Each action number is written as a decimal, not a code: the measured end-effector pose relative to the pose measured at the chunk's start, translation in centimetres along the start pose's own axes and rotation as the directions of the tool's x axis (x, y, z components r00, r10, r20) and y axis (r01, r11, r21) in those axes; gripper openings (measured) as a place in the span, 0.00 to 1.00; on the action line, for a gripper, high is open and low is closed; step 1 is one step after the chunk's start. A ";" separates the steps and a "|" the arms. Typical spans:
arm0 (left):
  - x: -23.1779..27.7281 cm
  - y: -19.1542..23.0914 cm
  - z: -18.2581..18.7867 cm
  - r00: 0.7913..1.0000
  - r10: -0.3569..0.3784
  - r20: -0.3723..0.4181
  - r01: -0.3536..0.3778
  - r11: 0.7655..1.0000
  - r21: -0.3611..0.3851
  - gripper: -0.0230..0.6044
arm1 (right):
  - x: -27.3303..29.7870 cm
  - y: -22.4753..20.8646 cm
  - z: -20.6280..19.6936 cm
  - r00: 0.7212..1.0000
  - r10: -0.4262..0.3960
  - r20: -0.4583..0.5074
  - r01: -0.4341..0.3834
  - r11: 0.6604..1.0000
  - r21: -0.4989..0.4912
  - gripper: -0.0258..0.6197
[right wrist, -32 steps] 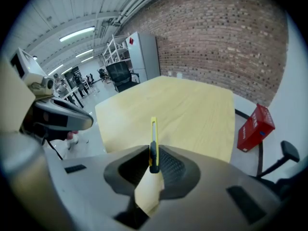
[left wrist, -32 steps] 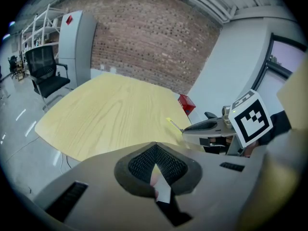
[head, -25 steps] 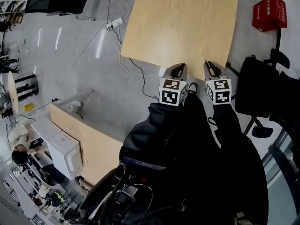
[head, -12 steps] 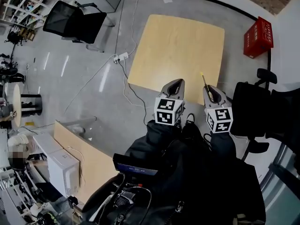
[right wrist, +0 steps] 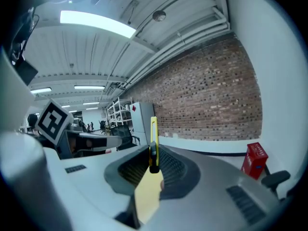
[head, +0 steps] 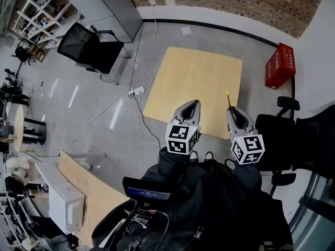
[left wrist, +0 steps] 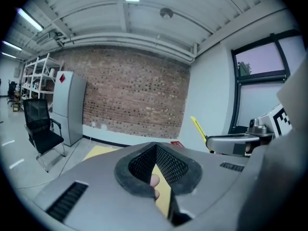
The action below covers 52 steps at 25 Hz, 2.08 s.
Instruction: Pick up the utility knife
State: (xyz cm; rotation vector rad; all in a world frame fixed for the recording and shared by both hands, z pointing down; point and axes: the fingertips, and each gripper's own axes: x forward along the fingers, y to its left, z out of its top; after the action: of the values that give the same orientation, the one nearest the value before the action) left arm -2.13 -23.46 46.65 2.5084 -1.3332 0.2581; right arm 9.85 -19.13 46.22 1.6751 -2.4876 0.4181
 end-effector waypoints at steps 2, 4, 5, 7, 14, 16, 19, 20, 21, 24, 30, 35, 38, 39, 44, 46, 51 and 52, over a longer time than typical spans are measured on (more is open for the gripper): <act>-0.4 -0.2 0.9 1.000 0.001 0.022 -0.001 1.000 0.007 0.04 | -0.3 -0.2 1.3 0.999 0.005 0.033 -0.006 1.000 0.018 0.14; -0.7 -0.5 1.8 0.999 0.000 0.043 0.000 1.000 0.014 0.04 | -0.6 -0.3 2.4 0.998 0.007 0.063 -0.008 1.000 0.009 0.14; -0.8 -0.6 2.2 0.998 -0.001 0.056 0.000 1.000 0.020 0.04 | -0.7 -0.2 2.9 0.997 0.008 0.076 -0.008 1.000 -0.002 0.14; -1.0 -0.8 3.1 0.996 -0.004 0.085 0.002 1.000 0.029 0.04 | -1.0 -0.2 3.6 0.995 0.009 0.098 -0.007 1.000 -0.023 0.14; -1.6 -0.9 6.1 0.985 -0.016 0.169 0.008 0.999 0.044 0.04 | -1.4 0.3 6.4 0.984 0.028 0.174 -0.016 0.997 -0.070 0.14; -1.7 -0.9 6.7 0.982 -0.016 0.186 0.007 0.999 0.052 0.04 | -1.4 0.6 7.1 0.980 0.038 0.194 -0.022 0.996 -0.088 0.14; -1.6 -1.0 7.4 0.978 -0.018 0.207 0.004 0.998 0.067 0.04 | -1.4 0.8 7.8 0.976 0.040 0.213 -0.017 0.994 -0.110 0.14; -1.6 -1.1 7.6 0.977 -0.019 0.211 0.004 0.998 0.068 0.04 | -1.4 0.7 8.1 0.975 0.038 0.220 -0.013 0.994 -0.112 0.14; -1.6 -1.1 7.8 0.976 -0.019 0.216 0.004 0.998 0.068 0.04 | -1.4 0.7 8.3 0.973 0.035 0.227 -0.010 0.994 -0.113 0.14; -1.5 -1.1 8.2 0.974 -0.020 0.227 0.004 0.997 0.071 0.04 | -1.3 0.6 8.8 0.969 0.032 0.244 -0.004 0.993 -0.115 0.14; -1.1 -0.8 9.1 0.970 -0.018 0.241 -0.001 0.997 0.075 0.04 | -0.8 0.4 9.7 0.966 0.036 0.258 -0.003 0.992 -0.127 0.14; -1.1 -0.6 9.2 0.970 -0.013 0.242 -0.004 0.998 0.066 0.04 | -0.5 0.6 9.9 0.964 0.043 0.261 -0.006 0.990 -0.142 0.14; -0.9 -0.5 9.3 0.970 -0.015 0.244 -0.002 0.998 0.070 0.04 | -0.3 0.7 10.1 0.962 0.048 0.267 -0.012 0.991 -0.135 0.14; -0.9 -0.5 9.3 0.969 -0.016 0.245 -0.003 0.997 0.074 0.04 | -0.3 0.7 10.1 0.962 0.049 0.269 -0.014 0.991 -0.131 0.14; -0.9 -0.4 9.3 0.968 -0.012 0.250 -0.007 0.997 0.076 0.04 | -0.4 0.9 10.3 0.961 0.047 0.272 -0.004 0.988 -0.154 0.14; -0.8 -0.5 9.3 0.969 -0.013 0.249 -0.005 0.997 0.071 0.04 | -0.4 0.7 10.3 0.960 0.044 0.276 -0.005 0.990 -0.137 0.14; -0.7 -0.6 9.3 0.971 -0.012 0.239 -0.002 0.998 0.056 0.04 | -0.4 0.3 10.4 0.960 0.038 0.278 -0.003 0.992 -0.125 0.14; -0.7 -0.6 9.3 0.971 -0.012 0.239 -0.002 0.998 0.060 0.04 | -0.3 0.4 10.4 0.960 0.039 0.277 -0.004 0.992 -0.126 0.14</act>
State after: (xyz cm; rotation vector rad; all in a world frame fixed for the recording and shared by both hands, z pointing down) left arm -1.87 -25.69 37.60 2.6608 -1.4257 -0.0084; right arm 10.26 -21.70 36.18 1.7659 -2.6616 0.0252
